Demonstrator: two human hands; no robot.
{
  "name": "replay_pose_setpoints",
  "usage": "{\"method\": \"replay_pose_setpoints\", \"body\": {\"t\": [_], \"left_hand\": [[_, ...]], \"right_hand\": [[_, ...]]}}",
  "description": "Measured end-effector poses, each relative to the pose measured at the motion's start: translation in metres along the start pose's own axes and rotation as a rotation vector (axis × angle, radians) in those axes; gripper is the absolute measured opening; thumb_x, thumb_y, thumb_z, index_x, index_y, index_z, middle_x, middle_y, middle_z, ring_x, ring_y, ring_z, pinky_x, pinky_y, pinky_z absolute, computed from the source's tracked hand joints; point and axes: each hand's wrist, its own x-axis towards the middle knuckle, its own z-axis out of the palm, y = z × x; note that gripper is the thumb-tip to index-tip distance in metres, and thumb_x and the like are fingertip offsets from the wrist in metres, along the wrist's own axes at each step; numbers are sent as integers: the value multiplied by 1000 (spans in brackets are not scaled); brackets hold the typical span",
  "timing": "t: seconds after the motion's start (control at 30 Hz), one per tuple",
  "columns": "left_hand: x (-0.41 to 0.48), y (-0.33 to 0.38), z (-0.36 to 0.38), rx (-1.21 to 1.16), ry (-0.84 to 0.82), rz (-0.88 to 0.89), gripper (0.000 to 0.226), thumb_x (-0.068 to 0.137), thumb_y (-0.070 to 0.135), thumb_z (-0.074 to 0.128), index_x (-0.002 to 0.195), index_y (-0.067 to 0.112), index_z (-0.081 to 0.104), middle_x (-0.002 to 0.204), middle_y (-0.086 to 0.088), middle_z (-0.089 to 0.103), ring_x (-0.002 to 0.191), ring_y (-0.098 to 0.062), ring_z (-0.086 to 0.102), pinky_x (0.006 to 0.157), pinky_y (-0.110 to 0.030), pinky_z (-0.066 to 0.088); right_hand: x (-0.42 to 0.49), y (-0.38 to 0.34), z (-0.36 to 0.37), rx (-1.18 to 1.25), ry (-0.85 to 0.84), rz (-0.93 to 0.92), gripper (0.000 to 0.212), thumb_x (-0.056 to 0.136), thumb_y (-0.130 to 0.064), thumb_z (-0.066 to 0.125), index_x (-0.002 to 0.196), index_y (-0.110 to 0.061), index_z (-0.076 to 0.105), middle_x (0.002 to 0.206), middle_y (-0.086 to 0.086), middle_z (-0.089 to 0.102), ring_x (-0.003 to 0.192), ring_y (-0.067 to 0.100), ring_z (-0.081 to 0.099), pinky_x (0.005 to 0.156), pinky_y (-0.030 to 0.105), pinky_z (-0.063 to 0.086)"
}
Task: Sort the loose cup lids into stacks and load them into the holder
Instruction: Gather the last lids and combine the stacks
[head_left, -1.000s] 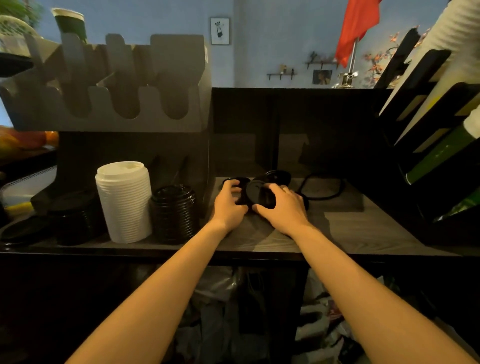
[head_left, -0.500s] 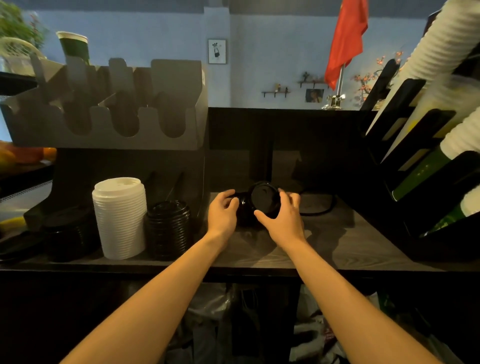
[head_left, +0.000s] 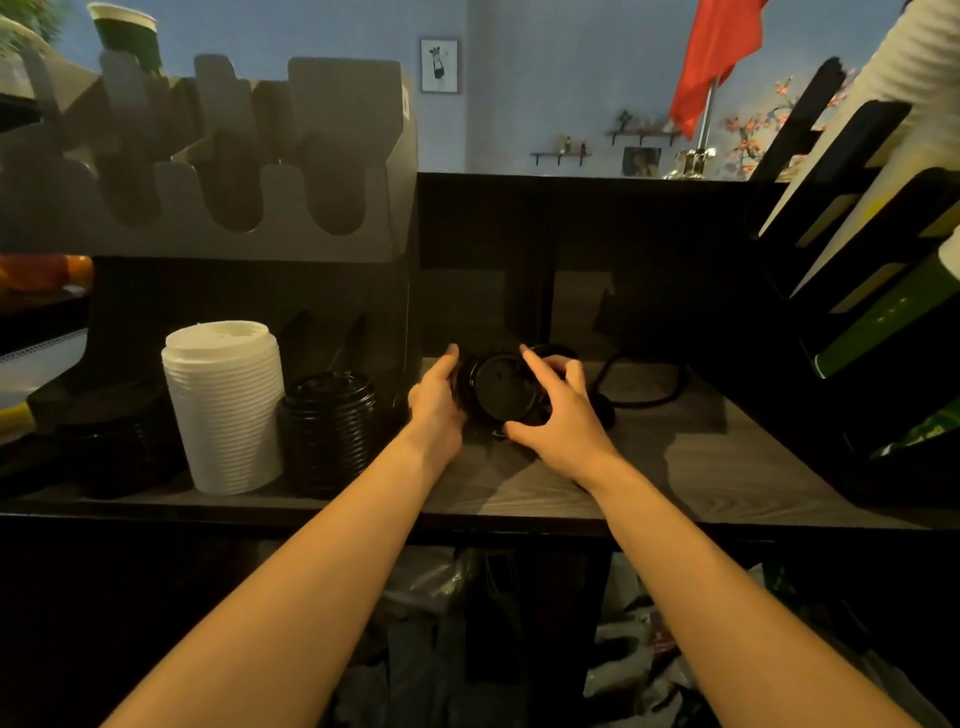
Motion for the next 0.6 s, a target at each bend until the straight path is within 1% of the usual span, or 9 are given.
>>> {"method": "replay_pose_setpoints", "body": {"t": [0.07, 0.13, 0.23, 0.27, 0.33, 0.37, 0.43, 0.5, 0.6], "left_hand": [[-6, 1, 1, 36, -101, -11, 32, 95, 29, 67, 121, 13, 68, 105, -7, 75, 96, -23, 72, 70, -32, 57], [-10, 1, 1, 76, -130, -3, 30, 95, 25, 66, 121, 9, 69, 107, -9, 74, 98, -23, 70, 71, -31, 56], [-13, 0, 0, 102, -152, -9, 33, 95, 23, 64, 122, 6, 68, 112, -13, 74, 98, -24, 70, 73, -32, 56], [-13, 0, -1, 110, -166, -10, 33, 95, 23, 63, 123, 5, 69, 111, -13, 74, 97, -24, 70, 74, -31, 55], [-15, 0, -1, 121, -195, -1, 31, 97, 23, 59, 120, 5, 70, 102, -10, 76, 93, -22, 71, 75, -30, 54], [-16, 0, -1, 122, -205, 1, 30, 98, 22, 57, 119, 6, 70, 99, -9, 76, 93, -22, 71, 74, -30, 54], [-17, -1, 0, 113, -216, -15, 31, 100, 25, 53, 117, 6, 70, 101, -10, 76, 93, -23, 72, 72, -32, 54], [-19, -1, -1, 142, -243, -32, 34, 101, 29, 50, 118, 6, 70, 105, -12, 76, 95, -26, 72, 74, -36, 55], [-20, -3, -4, 189, -291, -20, 35, 101, 32, 52, 119, 8, 69, 107, -11, 75, 99, -26, 71, 79, -37, 54]], "right_hand": [[0, 1, 0, 15, -30, -6, 95, 81, -16, 77, 154, -42, 23, 143, -11, 21, 137, 13, 31, 102, 23, 35], [0, 1, 0, 47, -46, 3, 93, 84, -15, 74, 154, -44, 21, 145, -11, 19, 140, 15, 27, 107, 26, 34], [0, -2, 0, 58, -22, 6, 83, 88, -33, 71, 154, -43, 23, 146, -9, 20, 138, 13, 26, 108, 28, 31], [0, -2, 0, 25, 6, -5, 83, 88, -39, 72, 154, -41, 23, 146, -8, 22, 136, 12, 28, 108, 27, 31], [-1, -3, -1, -85, 69, -43, 85, 86, -43, 73, 155, -37, 24, 145, -6, 26, 134, 13, 31, 108, 28, 34], [-2, -4, -1, -139, 99, -66, 85, 86, -42, 73, 156, -35, 25, 146, -6, 29, 134, 13, 32, 108, 29, 35], [-3, -6, -2, -201, 165, -112, 80, 87, -33, 73, 154, -31, 29, 144, -7, 40, 132, 12, 36, 105, 31, 39], [-5, -8, -2, -204, 224, -135, 66, 89, -21, 70, 147, -28, 40, 137, -7, 51, 128, 12, 43, 102, 31, 42], [-5, -7, -1, -218, 283, -200, 41, 94, -9, 60, 133, -22, 59, 131, -6, 56, 123, 12, 47, 101, 32, 46]]}}
